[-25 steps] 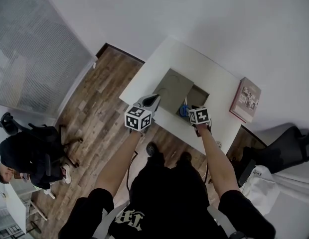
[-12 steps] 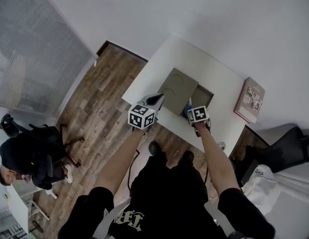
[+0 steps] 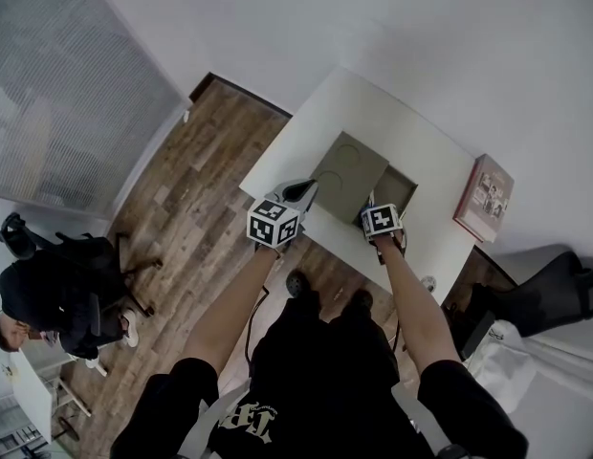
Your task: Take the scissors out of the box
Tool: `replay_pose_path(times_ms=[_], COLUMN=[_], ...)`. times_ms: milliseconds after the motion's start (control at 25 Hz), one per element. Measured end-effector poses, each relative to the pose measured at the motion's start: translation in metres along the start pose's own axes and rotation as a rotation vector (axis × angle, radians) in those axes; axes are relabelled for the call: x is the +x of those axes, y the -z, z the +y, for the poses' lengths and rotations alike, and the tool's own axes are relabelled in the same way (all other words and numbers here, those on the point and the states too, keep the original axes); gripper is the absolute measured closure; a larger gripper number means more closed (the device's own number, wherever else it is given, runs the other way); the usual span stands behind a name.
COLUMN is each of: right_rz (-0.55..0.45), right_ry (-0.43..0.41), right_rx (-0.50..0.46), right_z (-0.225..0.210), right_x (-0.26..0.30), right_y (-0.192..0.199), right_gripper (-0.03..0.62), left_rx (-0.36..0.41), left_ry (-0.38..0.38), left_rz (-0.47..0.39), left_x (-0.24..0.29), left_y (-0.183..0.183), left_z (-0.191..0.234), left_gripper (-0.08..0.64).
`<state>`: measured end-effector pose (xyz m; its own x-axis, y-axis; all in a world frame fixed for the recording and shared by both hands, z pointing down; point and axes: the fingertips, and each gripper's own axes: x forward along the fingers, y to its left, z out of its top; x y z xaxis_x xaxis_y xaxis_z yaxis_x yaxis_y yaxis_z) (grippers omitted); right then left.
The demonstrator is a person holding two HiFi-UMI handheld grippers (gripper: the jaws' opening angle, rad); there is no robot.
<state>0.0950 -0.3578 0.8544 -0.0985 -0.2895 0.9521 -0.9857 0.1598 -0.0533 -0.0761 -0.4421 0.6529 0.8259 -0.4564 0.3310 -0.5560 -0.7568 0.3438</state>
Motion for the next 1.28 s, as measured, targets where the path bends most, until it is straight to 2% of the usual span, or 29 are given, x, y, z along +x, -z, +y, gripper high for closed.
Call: replay_pose_path(times_ms=[120,280,520,840,1280], right_rz=[0.009,0.025,0.037,0.072,0.051], right_ry=[-0.013,-0.017,-0.008,-0.003,-0.024], right_rx=[0.003,0.038,0.060,0.042,0.027], right_z=[0.000,-0.005,-0.009,-0.015,-0.028], right_x=[0.000,0.000,-0.001,-0.014,-0.039], right_y=[0.000,0.000,0.002,0.002,0.006], right_gripper=[0.451,0.503,0.506,0.506,0.506], left_rx=[-0.002,-0.007,-0.015,-0.017,-0.018], left_ry=[-0.005,-0.007,-0.014,-0.038,-0.047], left_rz=[-0.002,0.005,0.008,0.005,-0.018], left_x=[-0.001,0.001,0.000,-0.001,-0.004], left_y=[-0.001,0.001,0.003,0.002,-0.004], left_z=[0.004,0.007,0.005,0.001,-0.027], left_gripper=[0.558,0.558,0.558,0.558,0.558])
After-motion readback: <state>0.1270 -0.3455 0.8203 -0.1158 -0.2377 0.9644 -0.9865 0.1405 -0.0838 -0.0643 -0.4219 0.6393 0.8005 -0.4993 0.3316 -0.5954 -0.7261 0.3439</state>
